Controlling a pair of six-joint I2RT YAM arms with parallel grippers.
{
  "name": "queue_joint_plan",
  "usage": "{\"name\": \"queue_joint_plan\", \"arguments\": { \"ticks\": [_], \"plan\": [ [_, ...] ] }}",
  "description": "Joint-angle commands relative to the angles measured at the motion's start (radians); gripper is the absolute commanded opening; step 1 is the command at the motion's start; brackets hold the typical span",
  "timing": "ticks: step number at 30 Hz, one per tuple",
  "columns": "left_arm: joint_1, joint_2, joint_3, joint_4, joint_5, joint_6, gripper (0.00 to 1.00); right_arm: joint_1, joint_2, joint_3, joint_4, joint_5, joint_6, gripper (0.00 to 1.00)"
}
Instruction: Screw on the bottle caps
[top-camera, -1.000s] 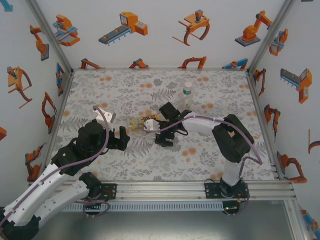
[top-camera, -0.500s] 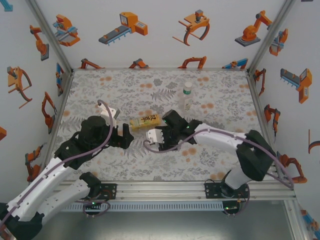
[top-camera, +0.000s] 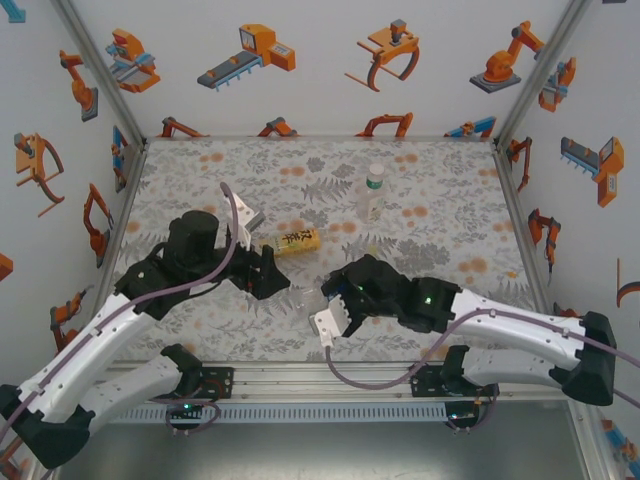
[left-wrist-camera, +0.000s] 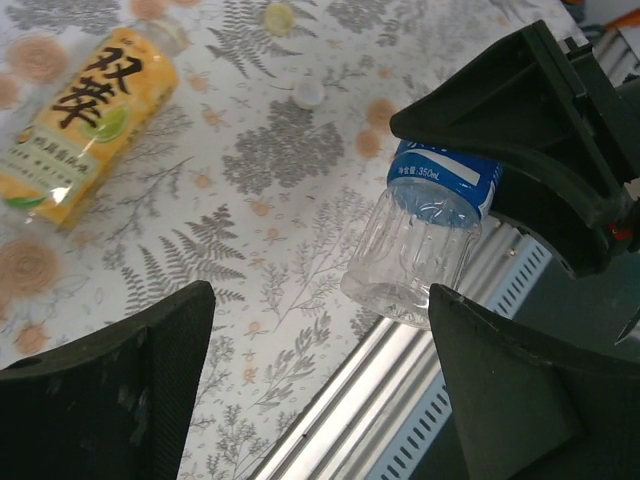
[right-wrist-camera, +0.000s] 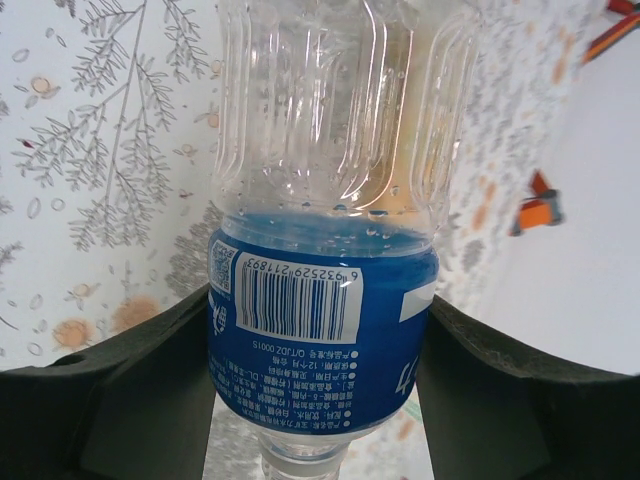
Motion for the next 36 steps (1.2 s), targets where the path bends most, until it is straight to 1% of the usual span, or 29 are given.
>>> {"name": "queue_joint_plan", "arguments": {
  "ticks": [1,3,7,12,18,22,28,33,36],
  "plan": [
    [-0.034,0.020,0.042,0.031,0.097,0.024,0.79,0.058,-0.047,0.000,-0.032,0.128,-0.108,0.38],
    [-0.065,0.036,0.053,0.034,0.096,0.025,0.79,0.090,-0.061,0.002,-0.033,0.165,-0.148,0.36],
    [-0.116,0.067,0.075,0.035,0.101,0.020,0.79,0.161,-0.072,0.001,0.011,0.281,-0.230,0.35],
    [-0.136,0.098,0.065,0.083,0.195,0.001,0.80,0.224,-0.075,0.003,0.072,0.390,-0.359,0.34],
    [-0.136,0.113,0.048,0.140,0.283,-0.024,0.83,0.285,-0.084,0.020,0.136,0.451,-0.471,0.32],
    [-0.136,0.117,0.040,0.172,0.346,-0.042,0.84,0.322,-0.081,0.024,0.212,0.506,-0.564,0.30],
    [-0.136,0.141,0.043,0.175,0.452,-0.060,0.85,0.344,-0.079,0.030,0.292,0.554,-0.685,0.27],
    [-0.136,0.166,0.049,0.152,0.511,-0.059,0.83,0.352,-0.085,0.049,0.297,0.567,-0.717,0.25],
    [-0.136,0.192,0.060,0.135,0.541,-0.053,0.78,0.356,-0.085,0.050,0.303,0.569,-0.726,0.24]
  ]
}}
